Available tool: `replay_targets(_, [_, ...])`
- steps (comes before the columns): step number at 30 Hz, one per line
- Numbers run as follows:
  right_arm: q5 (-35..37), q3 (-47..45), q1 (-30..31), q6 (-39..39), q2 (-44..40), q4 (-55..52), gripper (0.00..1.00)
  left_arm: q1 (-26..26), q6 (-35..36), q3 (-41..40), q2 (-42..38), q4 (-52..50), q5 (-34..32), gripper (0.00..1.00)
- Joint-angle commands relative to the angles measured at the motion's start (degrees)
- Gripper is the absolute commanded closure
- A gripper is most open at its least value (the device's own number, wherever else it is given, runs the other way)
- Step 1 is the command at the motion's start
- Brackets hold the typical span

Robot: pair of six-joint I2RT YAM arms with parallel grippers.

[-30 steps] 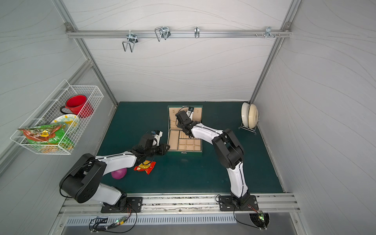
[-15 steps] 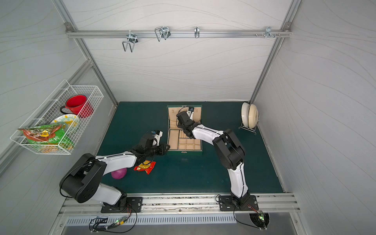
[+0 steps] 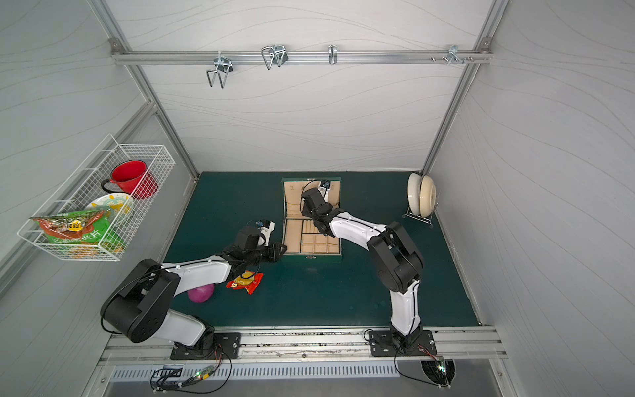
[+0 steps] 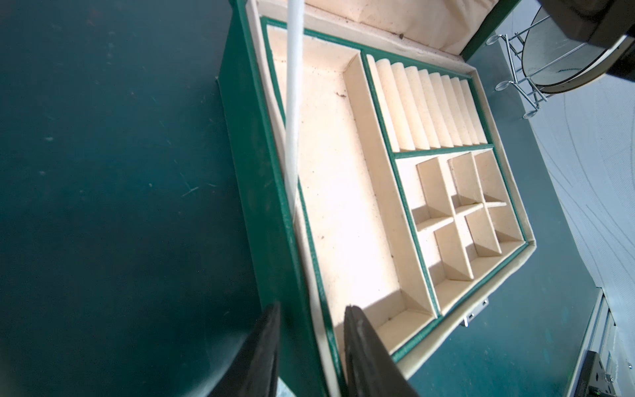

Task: Put jewelry chain into jewelry box
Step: Adjust the necklace in the storage slot.

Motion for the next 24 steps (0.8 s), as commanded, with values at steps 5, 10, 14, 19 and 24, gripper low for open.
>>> replay_targets(5, [-2.2,-1.46,0.54,-1.01,-3.69,0.56,1.0,-0.22,0.6,0.87,0.54,-0.85,0.51,0.64])
replay_targets(10, [-2.9,-2.93,0.7,-0.88,-5.31,0.37,1.0,-0.22,0.6,0.88,0.57,-0.86,0.62,0.64])
replay_targets(14, [-3.17,-4.04,0.81,-0.78,-6.61,0.67,1.0,-0.22,0.6,0.92,0.72,-0.87,0.69,0.64])
replay_targets(19, [-3.32,-4.02,0.81,-0.66,-6.37,-0.2,1.0,-0.22,0.6,1.05,0.85,-0.95,0.95,0.65])
replay_targets(24, [-3.86,-3.67,0.81,-0.17,-5.06,-0.67,1.0,-0.22,0.57,1.14,0.98,-1.04,1.12,0.64])
